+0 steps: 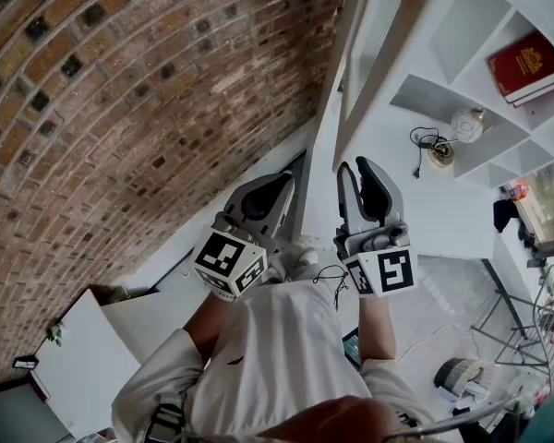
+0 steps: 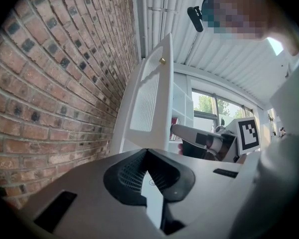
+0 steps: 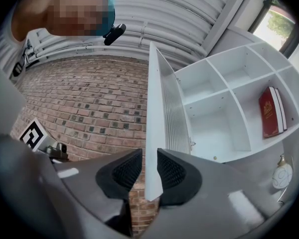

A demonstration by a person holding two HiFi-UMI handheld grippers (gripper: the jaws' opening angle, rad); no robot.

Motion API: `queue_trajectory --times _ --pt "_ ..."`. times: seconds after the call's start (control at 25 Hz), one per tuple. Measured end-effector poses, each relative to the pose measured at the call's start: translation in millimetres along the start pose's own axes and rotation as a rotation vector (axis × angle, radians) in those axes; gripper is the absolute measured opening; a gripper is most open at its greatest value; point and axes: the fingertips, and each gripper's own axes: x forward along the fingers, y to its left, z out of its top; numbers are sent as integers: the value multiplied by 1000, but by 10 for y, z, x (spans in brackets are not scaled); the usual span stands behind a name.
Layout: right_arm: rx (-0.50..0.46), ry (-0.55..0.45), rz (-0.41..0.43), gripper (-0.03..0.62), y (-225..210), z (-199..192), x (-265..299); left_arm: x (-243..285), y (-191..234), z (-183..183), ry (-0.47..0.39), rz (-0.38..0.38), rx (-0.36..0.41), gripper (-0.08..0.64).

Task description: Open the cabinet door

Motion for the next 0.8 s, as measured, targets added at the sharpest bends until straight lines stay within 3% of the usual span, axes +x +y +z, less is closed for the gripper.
queue_trajectory --times 0.8 --pt "-84 39 -127 75 -444 74 -450 -70 -6 78 -29 18 25 9"
